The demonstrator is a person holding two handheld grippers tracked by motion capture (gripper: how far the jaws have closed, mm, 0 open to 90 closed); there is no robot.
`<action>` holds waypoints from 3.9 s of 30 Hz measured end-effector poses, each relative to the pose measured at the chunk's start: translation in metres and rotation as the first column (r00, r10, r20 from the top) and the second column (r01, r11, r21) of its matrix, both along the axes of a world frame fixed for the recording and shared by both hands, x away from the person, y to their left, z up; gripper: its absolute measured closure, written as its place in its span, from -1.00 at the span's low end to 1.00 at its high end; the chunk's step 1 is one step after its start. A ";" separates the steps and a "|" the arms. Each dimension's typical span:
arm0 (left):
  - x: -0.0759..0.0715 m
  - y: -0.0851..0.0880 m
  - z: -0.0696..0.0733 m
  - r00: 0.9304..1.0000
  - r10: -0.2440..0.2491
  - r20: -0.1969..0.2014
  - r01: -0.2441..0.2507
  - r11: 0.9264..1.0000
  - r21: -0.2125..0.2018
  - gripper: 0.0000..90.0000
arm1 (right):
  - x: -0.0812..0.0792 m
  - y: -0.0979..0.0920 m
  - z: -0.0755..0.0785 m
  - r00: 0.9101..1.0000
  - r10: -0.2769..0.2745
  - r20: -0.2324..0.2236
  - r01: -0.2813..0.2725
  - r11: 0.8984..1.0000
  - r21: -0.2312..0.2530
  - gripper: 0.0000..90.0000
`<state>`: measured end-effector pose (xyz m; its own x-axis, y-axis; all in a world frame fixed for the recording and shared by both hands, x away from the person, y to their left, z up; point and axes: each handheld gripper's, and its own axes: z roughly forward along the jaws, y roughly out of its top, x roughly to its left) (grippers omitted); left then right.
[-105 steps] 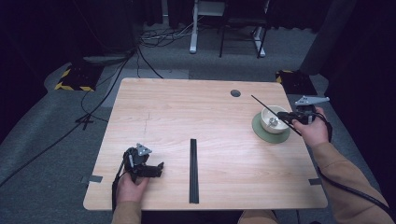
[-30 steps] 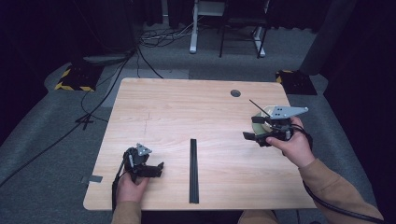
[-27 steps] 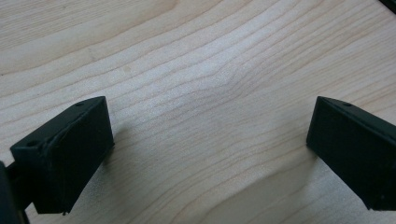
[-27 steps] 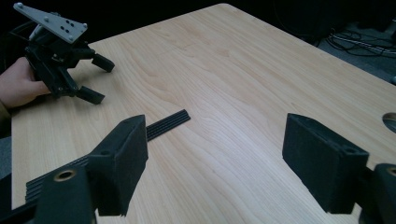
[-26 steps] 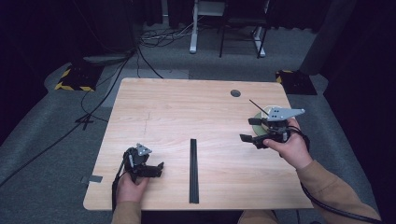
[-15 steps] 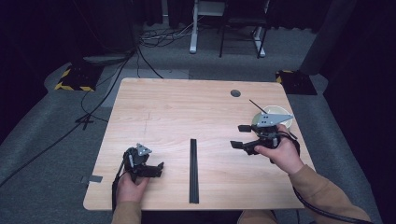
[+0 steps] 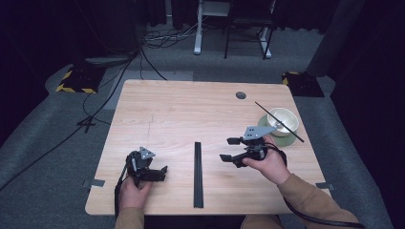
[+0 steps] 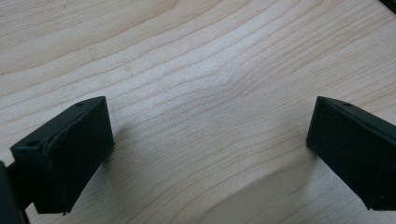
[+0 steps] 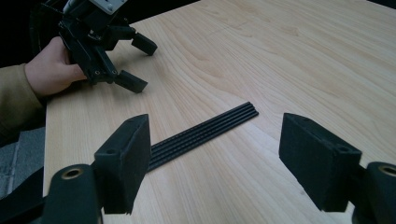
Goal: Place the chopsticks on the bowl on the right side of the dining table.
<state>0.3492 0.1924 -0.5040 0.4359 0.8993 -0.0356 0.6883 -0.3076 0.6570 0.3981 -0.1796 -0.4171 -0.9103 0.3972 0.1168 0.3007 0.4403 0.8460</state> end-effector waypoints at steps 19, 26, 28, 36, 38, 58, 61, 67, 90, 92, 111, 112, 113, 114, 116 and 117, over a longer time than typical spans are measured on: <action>0.001 0.000 0.000 1.000 -0.003 0.000 0.003 1.000 0.006 -0.99 | -0.014 0.038 -0.045 0.999 -0.002 0.045 0.006 0.996 -0.088 -0.39; 0.002 0.000 0.001 1.000 -0.004 -0.004 0.004 1.000 0.008 -0.99 | -0.023 0.055 -0.061 1.000 -0.003 0.031 0.006 0.995 -0.097 -0.23; 0.002 0.000 0.001 1.000 -0.004 -0.003 0.004 1.000 0.008 -0.99 | -0.026 0.059 -0.065 0.999 0.006 0.033 -0.002 0.994 -0.108 -0.25; 0.002 0.000 0.001 1.000 -0.004 -0.003 0.004 1.000 0.008 -0.99 | -0.034 0.065 -0.076 0.999 0.015 0.051 -0.007 0.989 -0.148 -0.26; 0.002 0.000 0.001 1.000 -0.003 -0.003 0.003 1.000 0.007 -0.99 | -0.034 0.066 -0.078 0.998 0.019 0.058 -0.010 0.988 -0.156 -0.27; 0.002 0.000 0.001 1.000 -0.004 -0.003 0.004 1.000 0.008 -0.99 | -0.038 0.070 -0.084 0.998 0.018 0.057 -0.007 0.983 -0.184 -0.29; 0.002 0.000 0.001 1.000 -0.003 -0.002 0.003 1.000 0.007 -0.99 | -0.038 0.069 -0.084 0.998 0.019 0.061 -0.007 0.983 -0.185 -0.29; 0.002 0.000 0.001 1.000 -0.002 -0.002 0.003 1.000 0.007 -0.99 | -0.036 0.065 -0.084 0.998 -0.001 0.066 0.013 0.981 -0.192 -0.28; 0.002 0.000 0.001 1.000 -0.002 -0.002 0.002 1.000 0.007 -0.99 | -0.025 0.036 -0.082 0.995 -0.093 0.033 0.098 0.970 -0.221 0.19; 0.002 0.000 0.001 1.000 -0.002 -0.002 0.002 1.000 0.007 -0.99 | -0.023 0.033 -0.082 0.994 -0.100 0.041 0.107 0.969 -0.224 0.20; 0.001 0.000 0.001 1.000 -0.003 -0.004 0.003 1.000 0.006 -0.99 | -0.007 0.007 -0.078 0.979 -0.204 0.020 0.203 0.949 -0.239 0.61; 0.002 0.000 0.001 1.000 -0.002 -0.003 0.002 1.000 0.007 -0.99 | -0.007 0.005 -0.078 0.979 -0.202 0.022 0.201 0.948 -0.247 0.65; 0.001 0.000 0.001 1.000 -0.003 -0.003 0.003 1.000 0.005 -0.99 | -0.006 0.005 -0.078 0.979 -0.204 0.022 0.203 0.949 -0.239 0.67; 0.001 0.000 0.000 1.000 -0.002 -0.004 0.002 1.000 0.004 -0.99 | -0.005 0.004 -0.078 0.978 -0.209 0.019 0.207 0.948 -0.240 0.71; 0.002 0.000 0.001 1.000 -0.002 -0.003 0.002 1.000 0.006 -0.99 | -0.004 0.003 -0.078 0.976 -0.216 0.013 0.213 0.947 -0.239 0.75; 0.001 0.000 0.000 1.000 -0.002 -0.001 0.002 1.000 0.003 -0.99 | -0.003 0.002 -0.077 0.977 -0.212 0.012 0.208 0.948 -0.242 0.76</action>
<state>0.3507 0.1925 -0.5037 0.4373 0.8987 -0.0337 0.6885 -0.3105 0.6554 0.3946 -0.1772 -0.4945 -0.8022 0.5970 0.0057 0.4190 0.5561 0.7178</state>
